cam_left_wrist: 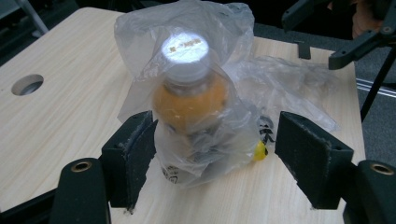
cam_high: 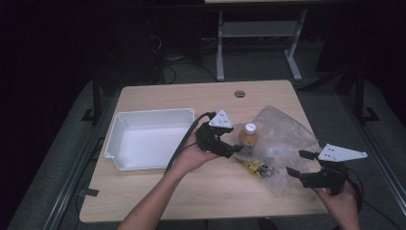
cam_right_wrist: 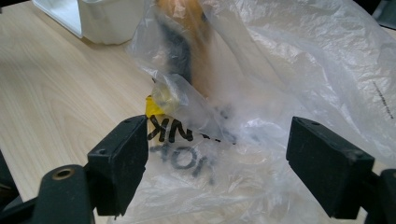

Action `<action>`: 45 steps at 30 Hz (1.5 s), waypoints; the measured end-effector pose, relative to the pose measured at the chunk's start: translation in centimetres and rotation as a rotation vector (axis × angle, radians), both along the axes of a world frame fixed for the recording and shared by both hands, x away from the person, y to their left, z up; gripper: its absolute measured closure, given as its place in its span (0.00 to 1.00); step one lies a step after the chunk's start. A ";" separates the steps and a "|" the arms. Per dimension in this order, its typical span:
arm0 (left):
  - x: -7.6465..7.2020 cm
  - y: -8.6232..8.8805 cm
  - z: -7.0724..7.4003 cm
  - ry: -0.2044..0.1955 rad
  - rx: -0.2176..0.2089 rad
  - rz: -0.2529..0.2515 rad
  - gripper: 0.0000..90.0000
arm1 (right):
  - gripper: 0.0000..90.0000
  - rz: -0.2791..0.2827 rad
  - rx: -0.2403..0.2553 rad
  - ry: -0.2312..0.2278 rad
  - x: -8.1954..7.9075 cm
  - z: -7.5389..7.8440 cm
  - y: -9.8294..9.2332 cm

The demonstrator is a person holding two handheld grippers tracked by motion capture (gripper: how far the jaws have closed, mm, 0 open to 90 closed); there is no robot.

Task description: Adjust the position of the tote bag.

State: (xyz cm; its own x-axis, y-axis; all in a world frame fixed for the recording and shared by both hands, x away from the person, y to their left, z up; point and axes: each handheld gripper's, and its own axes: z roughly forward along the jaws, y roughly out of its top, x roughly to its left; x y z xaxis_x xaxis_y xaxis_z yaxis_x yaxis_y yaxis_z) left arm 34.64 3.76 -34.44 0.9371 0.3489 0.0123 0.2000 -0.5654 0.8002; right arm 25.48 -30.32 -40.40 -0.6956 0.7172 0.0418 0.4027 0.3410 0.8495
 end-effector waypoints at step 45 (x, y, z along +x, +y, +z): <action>2.7 -2.4 -1.4 0.018 0.069 -0.018 0.61 | 0.25 -0.005 -0.031 -0.009 0.0 0.1 0.3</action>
State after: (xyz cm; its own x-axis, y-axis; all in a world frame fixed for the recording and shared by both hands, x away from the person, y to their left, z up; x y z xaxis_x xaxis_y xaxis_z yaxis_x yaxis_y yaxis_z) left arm 37.33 1.34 -35.81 0.9436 0.3305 0.0191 0.2029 -0.6229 0.7555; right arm 25.44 -30.03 -40.33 -0.6925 0.7212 0.0135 0.3968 0.3653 0.8421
